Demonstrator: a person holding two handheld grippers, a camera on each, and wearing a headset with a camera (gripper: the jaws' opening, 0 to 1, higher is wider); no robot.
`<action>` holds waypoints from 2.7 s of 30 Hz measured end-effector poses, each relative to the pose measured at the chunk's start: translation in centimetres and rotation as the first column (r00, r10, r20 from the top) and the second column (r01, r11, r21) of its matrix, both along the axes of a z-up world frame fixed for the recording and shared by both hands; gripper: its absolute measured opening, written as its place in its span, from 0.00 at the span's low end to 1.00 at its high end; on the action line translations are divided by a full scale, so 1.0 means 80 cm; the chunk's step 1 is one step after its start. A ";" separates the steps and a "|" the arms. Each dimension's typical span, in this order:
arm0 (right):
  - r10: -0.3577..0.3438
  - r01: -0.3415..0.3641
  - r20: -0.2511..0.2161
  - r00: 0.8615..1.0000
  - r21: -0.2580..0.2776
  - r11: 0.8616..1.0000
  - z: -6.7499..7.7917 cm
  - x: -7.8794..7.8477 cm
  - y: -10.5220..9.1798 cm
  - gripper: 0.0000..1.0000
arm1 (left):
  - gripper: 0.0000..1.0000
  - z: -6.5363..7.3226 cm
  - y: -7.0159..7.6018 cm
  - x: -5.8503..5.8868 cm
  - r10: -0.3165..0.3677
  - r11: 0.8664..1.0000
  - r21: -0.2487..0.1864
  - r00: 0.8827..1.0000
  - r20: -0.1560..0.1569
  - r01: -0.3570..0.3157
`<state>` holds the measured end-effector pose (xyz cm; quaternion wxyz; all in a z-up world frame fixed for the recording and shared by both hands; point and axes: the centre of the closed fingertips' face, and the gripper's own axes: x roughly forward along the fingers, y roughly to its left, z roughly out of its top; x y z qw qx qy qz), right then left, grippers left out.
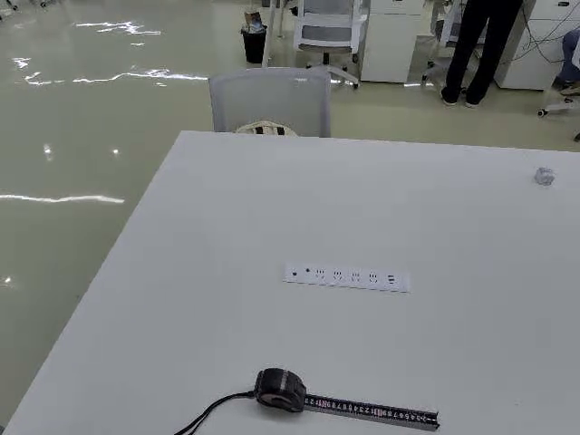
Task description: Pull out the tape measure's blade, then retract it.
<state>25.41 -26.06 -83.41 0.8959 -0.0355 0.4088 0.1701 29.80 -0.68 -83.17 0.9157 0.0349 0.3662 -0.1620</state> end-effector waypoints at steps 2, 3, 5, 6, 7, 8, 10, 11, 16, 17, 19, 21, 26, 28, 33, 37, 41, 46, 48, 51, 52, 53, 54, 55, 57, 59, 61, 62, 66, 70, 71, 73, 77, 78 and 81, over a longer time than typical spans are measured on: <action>-0.003 0.003 -0.006 1.000 0.001 1.000 -0.003 0.000 -0.001 1.00 | 1.00 -0.001 0.001 0.002 0.012 1.000 -0.006 1.000 -0.003 -0.012; -0.004 0.004 -0.007 1.000 0.003 1.000 -0.003 0.000 -0.001 1.00 | 1.00 -0.002 0.001 0.002 0.014 1.000 -0.006 1.000 -0.002 -0.014; -0.007 0.007 -0.009 1.000 0.004 1.000 -0.005 0.000 -0.002 1.00 | 1.00 -0.002 0.002 0.003 0.016 1.000 -0.007 1.000 -0.002 -0.016; -0.007 0.007 -0.009 1.000 0.004 1.000 -0.005 0.000 -0.002 1.00 | 1.00 -0.002 0.002 0.004 0.016 1.000 -0.008 1.000 -0.002 -0.016; -0.007 0.007 -0.009 1.000 0.004 1.000 -0.005 0.000 -0.002 1.00 | 1.00 -0.002 0.002 0.004 0.016 1.000 -0.008 1.000 -0.002 -0.016; -0.008 0.008 -0.009 1.000 0.003 1.000 -0.005 0.000 -0.002 1.00 | 1.00 -0.002 0.002 0.004 0.016 1.000 -0.008 1.000 -0.002 -0.016; -0.008 0.008 -0.010 1.000 0.003 1.000 -0.005 0.000 -0.002 1.00 | 1.00 -0.002 0.002 0.004 0.017 1.000 -0.009 1.000 -0.002 -0.017; -0.008 0.008 -0.010 1.000 0.003 1.000 -0.005 0.000 -0.002 1.00 | 1.00 -0.002 0.002 0.004 0.018 1.000 -0.009 1.000 -0.002 -0.018; 0.001 -0.001 -0.021 1.000 -0.012 1.000 -0.012 0.005 -0.002 1.00 | 1.00 -0.004 0.006 0.017 0.049 0.998 -0.025 0.999 -0.012 -0.049; 0.004 -0.004 -0.021 1.000 -0.013 1.000 -0.013 0.007 -0.002 1.00 | 1.00 -0.004 0.006 0.018 0.049 0.999 -0.023 0.999 -0.010 -0.049; 0.006 -0.007 -0.021 1.000 -0.016 1.000 -0.016 0.011 -0.003 1.00 | 1.00 -0.005 0.005 0.022 0.050 0.998 -0.024 0.999 -0.009 -0.050; 0.007 -0.008 -0.023 1.000 -0.016 1.000 -0.018 0.014 -0.003 1.00 | 1.00 -0.005 0.005 0.026 0.052 0.998 -0.025 0.999 -0.007 -0.052; 0.008 -0.009 -0.023 1.000 -0.017 1.000 -0.018 0.015 -0.003 1.00 | 1.00 -0.006 0.005 0.027 0.053 0.998 -0.026 0.999 -0.007 -0.053; 0.009 -0.010 -0.023 1.000 -0.018 1.000 -0.018 0.015 -0.003 1.00 | 1.00 -0.006 0.005 0.028 0.053 0.998 -0.026 0.999 -0.007 -0.053; 0.029 -0.030 -0.031 0.999 -0.029 0.999 -0.027 0.030 -0.009 1.00 | 1.00 -0.007 0.002 0.048 0.075 0.997 -0.026 0.997 0.001 -0.075; 0.042 -0.043 -0.033 0.999 -0.038 0.998 -0.030 0.036 -0.013 1.00 | 1.00 -0.008 0.001 0.055 0.087 0.996 -0.029 0.996 0.004 -0.087; 0.054 -0.055 -0.035 0.998 -0.045 0.997 -0.032 0.042 -0.016 1.00 | 1.00 -0.008 -0.001 0.060 0.092 0.995 -0.030 0.996 0.005 -0.092; 0.068 -0.070 -0.037 0.997 -0.052 0.996 -0.037 0.051 -0.018 1.00 | 1.00 -0.010 -0.003 0.068 0.093 0.995 -0.028 0.996 0.006 -0.093; 0.072 -0.074 -0.038 0.997 -0.054 0.996 -0.039 0.056 -0.019 1.00 | 1.00 -0.010 -0.004 0.072 0.096 0.995 -0.030 0.995 0.007 -0.096; 0.079 -0.082 -0.040 0.996 -0.057 0.995 -0.042 0.061 -0.019 1.00 | 1.00 -0.010 -0.005 0.078 0.096 0.995 -0.027 0.995 0.010 -0.096; 0.083 -0.086 -0.042 0.996 -0.060 0.995 -0.043 0.063 -0.019 1.00 | 1.00 -0.010 -0.005 0.081 0.097 0.995 -0.028 0.995 0.011 -0.097; 0.085 -0.087 -0.043 0.995 -0.060 0.994 -0.044 0.064 -0.019 1.00 | 1.00 -0.010 -0.005 0.082 0.098 0.995 -0.027 0.995 0.011 -0.098; 0.087 -0.089 -0.044 0.995 -0.061 0.994 -0.045 0.066 -0.020 1.00 | 1.00 -0.010 -0.006 0.085 0.100 0.995 -0.027 0.995 0.013 -0.100; 0.089 -0.092 -0.046 0.995 -0.063 0.994 -0.046 0.067 -0.020 1.00 | 1.00 -0.010 -0.007 0.086 0.100 0.995 -0.030 0.995 0.012 -0.099; 0.093 -0.096 -0.049 0.994 -0.065 0.993 -0.050 0.069 -0.022 1.00 | 1.00 -0.011 -0.008 0.090 0.101 0.995 -0.027 0.995 0.013 -0.101; 0.099 -0.103 -0.053 0.994 -0.067 0.992 -0.050 0.070 -0.022 1.00 | 1.00 -0.013 -0.009 0.092 0.103 0.994 -0.029 0.995 0.013 -0.103; 0.102 -0.106 -0.056 0.993 -0.070 0.992 -0.053 0.071 -0.023 1.00 | 1.00 -0.013 -0.010 0.094 0.104 0.994 -0.028 0.995 0.013 -0.103; 0.105 -0.109 -0.058 0.993 -0.072 0.991 -0.054 0.071 -0.024 1.00 | 1.00 -0.014 -0.010 0.095 0.103 0.994 -0.029 0.995 0.012 -0.103; 0.120 -0.125 -0.063 0.991 -0.078 0.989 -0.058 0.074 -0.026 0.99 | 1.00 -0.017 -0.012 0.099 0.108 0.994 -0.027 0.994 0.009 -0.107; 0.142 -0.148 -0.069 0.987 -0.086 0.985 -0.063 0.078 -0.027 0.99 | 0.99 -0.020 -0.013 0.103 0.114 0.993 -0.030 0.993 0.006 -0.114; 0.147 -0.152 -0.070 0.987 -0.087 0.984 -0.064 0.079 -0.027 0.99 | 0.99 -0.020 -0.013 0.104 0.115 0.993 -0.030 0.993 0.006 -0.115; 0.159 -0.165 -0.073 0.985 -0.094 0.982 -0.066 0.081 -0.027 0.98 | 0.99 -0.021 -0.014 0.106 0.117 0.993 -0.029 0.993 0.007 -0.116; 0.181 -0.189 -0.078 0.980 -0.101 0.977 -0.070 0.087 -0.028 0.98 | 0.98 -0.024 -0.015 0.111 0.122 0.992 -0.031 0.993 0.005 -0.122; 0.183 -0.191 -0.079 0.980 -0.103 0.976 -0.071 0.088 -0.029 0.98 | 0.98 -0.024 -0.015 0.113 0.123 0.992 -0.031 0.992 0.005 -0.123; 0.206 -0.214 -0.080 0.975 -0.109 0.971 -0.074 0.092 -0.028 0.96 | 0.98 -0.025 -0.016 0.117 0.126 0.992 -0.032 0.992 0.006 -0.126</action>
